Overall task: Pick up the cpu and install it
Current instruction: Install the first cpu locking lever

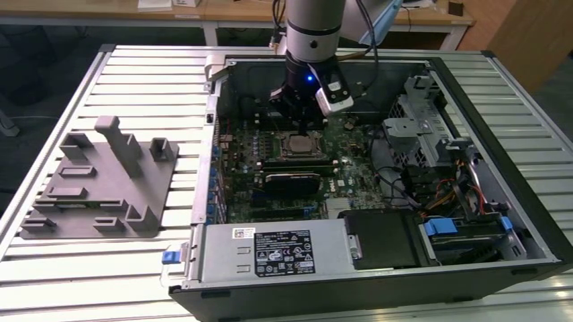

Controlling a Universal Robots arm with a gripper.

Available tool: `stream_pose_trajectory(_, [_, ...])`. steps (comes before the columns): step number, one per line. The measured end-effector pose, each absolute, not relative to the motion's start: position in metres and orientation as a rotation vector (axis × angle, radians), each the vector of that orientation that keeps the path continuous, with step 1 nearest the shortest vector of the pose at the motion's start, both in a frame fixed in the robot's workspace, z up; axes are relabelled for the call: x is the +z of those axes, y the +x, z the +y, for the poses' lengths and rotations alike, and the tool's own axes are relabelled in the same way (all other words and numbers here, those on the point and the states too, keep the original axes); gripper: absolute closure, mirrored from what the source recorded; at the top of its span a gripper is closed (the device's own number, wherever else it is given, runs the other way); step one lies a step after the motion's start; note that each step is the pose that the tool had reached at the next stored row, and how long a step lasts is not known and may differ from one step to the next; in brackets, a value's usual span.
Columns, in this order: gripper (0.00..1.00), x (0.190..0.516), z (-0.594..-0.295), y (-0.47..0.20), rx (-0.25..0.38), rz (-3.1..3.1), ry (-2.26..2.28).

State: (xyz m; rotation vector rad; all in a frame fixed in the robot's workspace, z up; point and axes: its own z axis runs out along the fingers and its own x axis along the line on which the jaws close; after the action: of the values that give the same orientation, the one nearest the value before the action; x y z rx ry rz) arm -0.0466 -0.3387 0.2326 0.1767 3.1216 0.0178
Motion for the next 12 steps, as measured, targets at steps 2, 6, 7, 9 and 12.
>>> stream_pose_trajectory(2, [0.89, 0.232, -0.339, -0.048, 0.018, 3.122, 0.176])
stream_pose_trajectory(6, [0.89, 0.233, -0.339, -0.056, 0.018, 3.122, 0.177])
stream_pose_trajectory(7, [0.89, 0.233, -0.339, -0.058, 0.018, 3.122, 0.176])
stream_pose_trajectory(9, [0.89, 0.233, -0.339, -0.063, 0.018, 3.122, 0.176])
stream_pose_trajectory(12, [0.89, 0.233, -0.339, -0.071, 0.018, 3.121, 0.176])
